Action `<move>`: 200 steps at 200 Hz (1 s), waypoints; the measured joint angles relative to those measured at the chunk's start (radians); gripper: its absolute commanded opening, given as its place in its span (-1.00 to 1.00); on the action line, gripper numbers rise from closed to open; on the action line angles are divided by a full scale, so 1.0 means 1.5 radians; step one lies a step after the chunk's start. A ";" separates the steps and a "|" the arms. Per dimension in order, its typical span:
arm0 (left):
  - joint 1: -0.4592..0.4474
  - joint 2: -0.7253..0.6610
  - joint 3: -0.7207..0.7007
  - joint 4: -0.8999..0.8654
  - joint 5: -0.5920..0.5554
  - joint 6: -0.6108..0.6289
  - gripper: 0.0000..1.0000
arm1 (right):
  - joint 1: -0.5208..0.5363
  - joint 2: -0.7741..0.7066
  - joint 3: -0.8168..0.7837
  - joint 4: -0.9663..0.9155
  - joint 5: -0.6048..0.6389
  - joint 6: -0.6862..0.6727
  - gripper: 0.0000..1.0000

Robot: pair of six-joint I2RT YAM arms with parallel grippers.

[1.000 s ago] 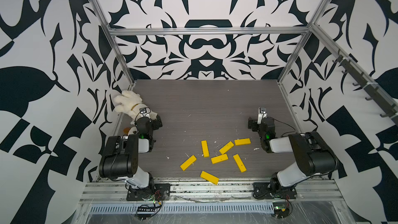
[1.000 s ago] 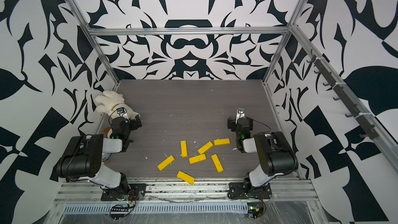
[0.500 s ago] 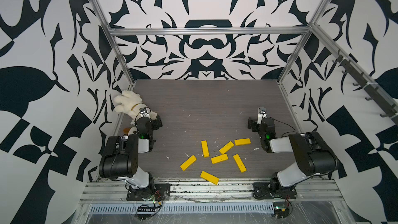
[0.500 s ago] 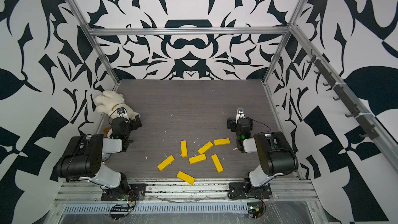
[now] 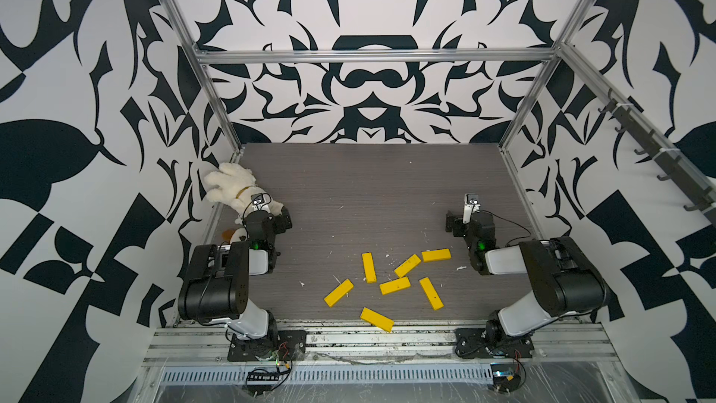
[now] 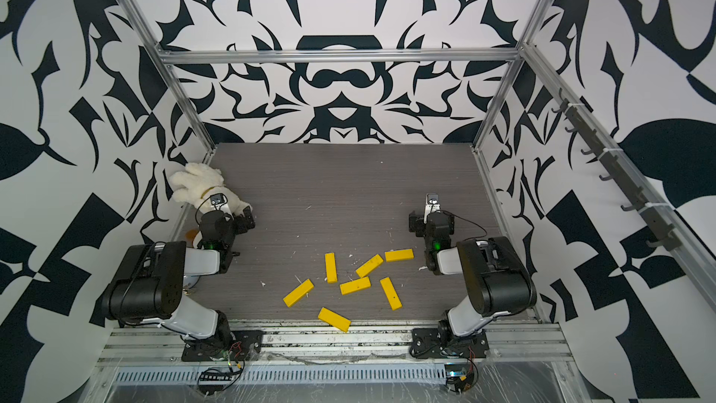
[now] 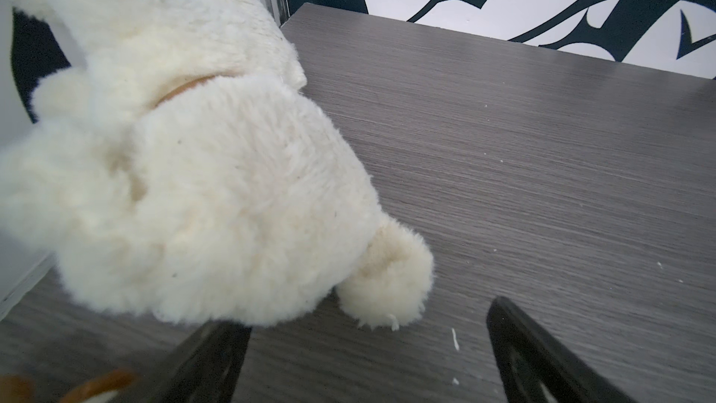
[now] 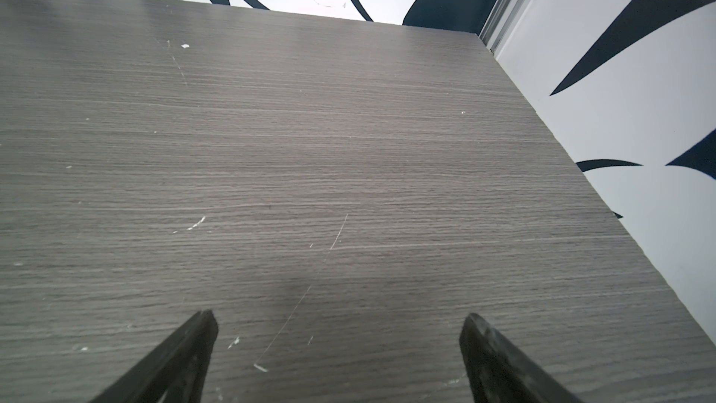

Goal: Assemble the number 8 with building blocks
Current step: Move the building block to the center of the board.

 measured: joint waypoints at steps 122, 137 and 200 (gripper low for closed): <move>-0.145 -0.148 0.364 -0.408 0.000 0.072 0.48 | -0.004 -0.042 0.126 -0.247 -0.027 0.011 0.45; -0.147 -0.149 0.467 -0.481 0.003 0.056 0.48 | -0.004 -0.058 0.268 -0.392 -0.051 0.027 0.65; -0.333 -0.078 0.490 -0.728 0.020 -0.040 0.40 | 0.038 -0.253 0.497 -0.556 -0.103 0.198 1.00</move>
